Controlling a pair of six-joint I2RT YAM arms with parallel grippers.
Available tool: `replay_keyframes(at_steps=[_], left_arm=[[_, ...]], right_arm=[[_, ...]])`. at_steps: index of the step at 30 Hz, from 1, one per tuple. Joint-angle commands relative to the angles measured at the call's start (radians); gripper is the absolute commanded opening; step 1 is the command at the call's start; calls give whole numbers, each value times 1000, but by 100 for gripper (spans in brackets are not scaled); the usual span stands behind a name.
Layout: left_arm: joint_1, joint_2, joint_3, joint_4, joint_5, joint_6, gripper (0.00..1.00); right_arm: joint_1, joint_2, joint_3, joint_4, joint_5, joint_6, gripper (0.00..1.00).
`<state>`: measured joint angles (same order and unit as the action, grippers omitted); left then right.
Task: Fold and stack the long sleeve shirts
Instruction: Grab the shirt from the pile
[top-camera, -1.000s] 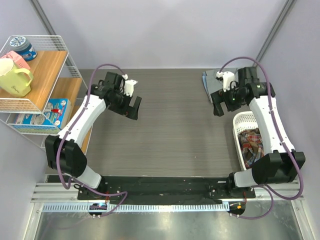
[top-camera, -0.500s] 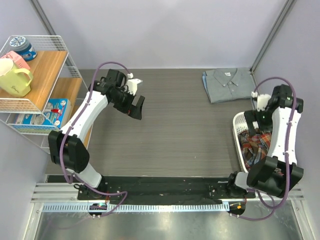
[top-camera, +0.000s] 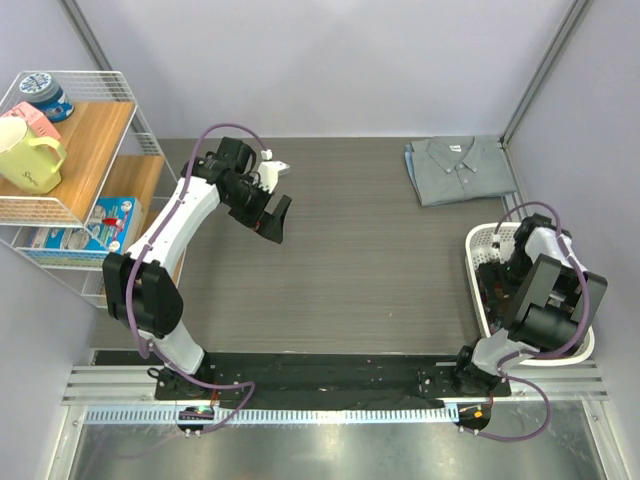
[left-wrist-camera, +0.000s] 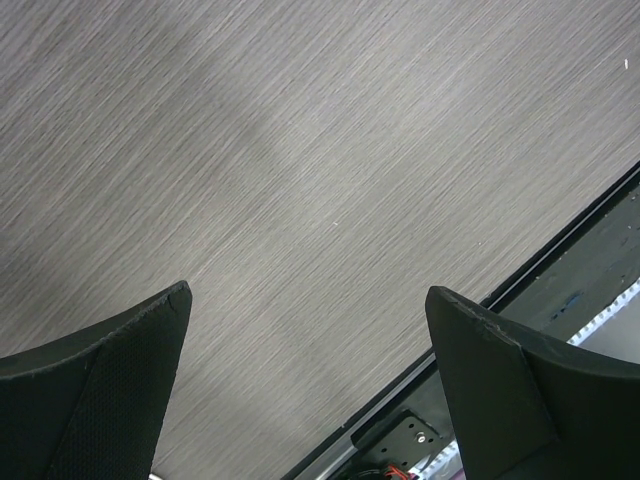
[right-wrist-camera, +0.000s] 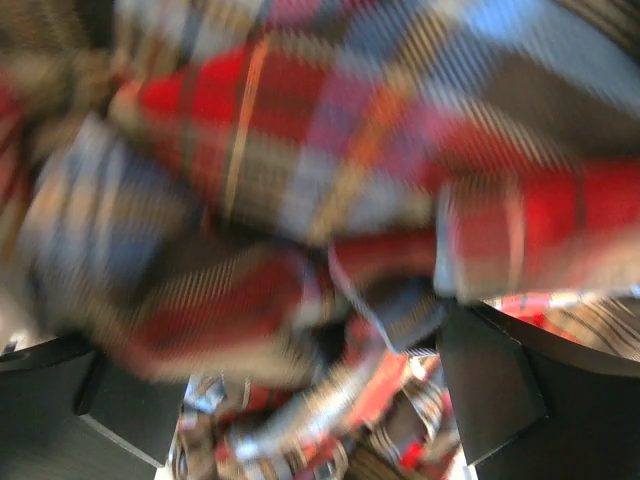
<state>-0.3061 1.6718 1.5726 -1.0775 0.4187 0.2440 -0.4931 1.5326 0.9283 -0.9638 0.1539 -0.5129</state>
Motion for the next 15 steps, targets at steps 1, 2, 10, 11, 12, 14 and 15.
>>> replay_keyframes(at_steps=[1, 2, 10, 11, 12, 14, 15], left_arm=[[1, -12, 15, -9, -6, 28, 100], [2, -9, 14, -6, -8, 26, 100], [35, 2, 47, 7, 78, -34, 100], [42, 6, 53, 5, 90, -43, 100], [59, 8, 59, 5, 104, -51, 100], [84, 9, 75, 5, 173, -71, 100], [106, 9, 79, 5, 198, -78, 100]], right_arm=[[-2, 15, -89, 132, 6, 42, 100], [-4, 15, -91, 137, 9, 43, 100], [-28, -167, 312, -151, -204, -21, 1], [-28, -187, 378, -183, -250, -19, 1], [-28, -216, 517, -247, -311, -19, 1], [-16, -221, 659, -311, -503, -16, 1], [-6, -215, 779, -343, -555, -4, 1]])
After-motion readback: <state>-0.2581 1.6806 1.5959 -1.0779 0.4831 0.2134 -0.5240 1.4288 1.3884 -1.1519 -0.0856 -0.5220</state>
